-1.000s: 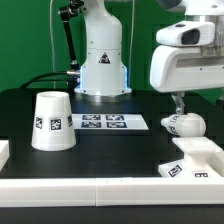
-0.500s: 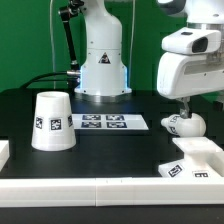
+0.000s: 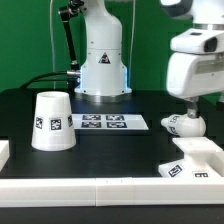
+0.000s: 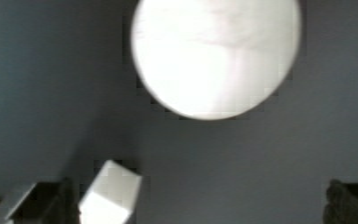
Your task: Assemble lamp
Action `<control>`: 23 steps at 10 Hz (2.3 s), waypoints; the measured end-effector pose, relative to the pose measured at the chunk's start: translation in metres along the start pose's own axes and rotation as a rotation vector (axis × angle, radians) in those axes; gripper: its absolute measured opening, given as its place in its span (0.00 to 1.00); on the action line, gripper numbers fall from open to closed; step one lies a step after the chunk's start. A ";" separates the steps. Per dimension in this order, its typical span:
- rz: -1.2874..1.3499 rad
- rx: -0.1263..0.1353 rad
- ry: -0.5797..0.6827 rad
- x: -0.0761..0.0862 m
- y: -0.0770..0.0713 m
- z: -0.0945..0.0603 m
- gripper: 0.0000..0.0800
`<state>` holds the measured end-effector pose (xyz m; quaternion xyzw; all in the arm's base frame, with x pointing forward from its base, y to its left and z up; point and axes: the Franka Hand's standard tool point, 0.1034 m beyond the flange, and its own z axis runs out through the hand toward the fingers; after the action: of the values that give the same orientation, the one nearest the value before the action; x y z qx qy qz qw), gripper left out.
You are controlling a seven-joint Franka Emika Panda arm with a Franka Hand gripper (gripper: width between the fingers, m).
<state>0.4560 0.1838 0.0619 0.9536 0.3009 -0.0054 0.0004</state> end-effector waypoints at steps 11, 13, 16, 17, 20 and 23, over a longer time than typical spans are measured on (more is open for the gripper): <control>0.023 0.079 -0.516 -0.033 0.009 0.008 0.87; 0.017 0.103 -0.649 -0.031 0.007 0.010 0.87; 0.016 0.115 -0.808 -0.038 0.008 0.021 0.87; 0.012 0.123 -0.879 -0.043 0.007 0.023 0.87; 0.018 0.131 -0.883 -0.039 0.012 0.035 0.87; 0.014 0.131 -0.871 -0.043 0.008 0.052 0.87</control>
Offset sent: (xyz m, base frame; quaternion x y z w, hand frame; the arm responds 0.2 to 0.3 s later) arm 0.0000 0.0000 0.0000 0.0000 -0.0650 0.0000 0.9979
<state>0.4248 0.1526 0.0102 0.8623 0.2654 -0.4260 0.0668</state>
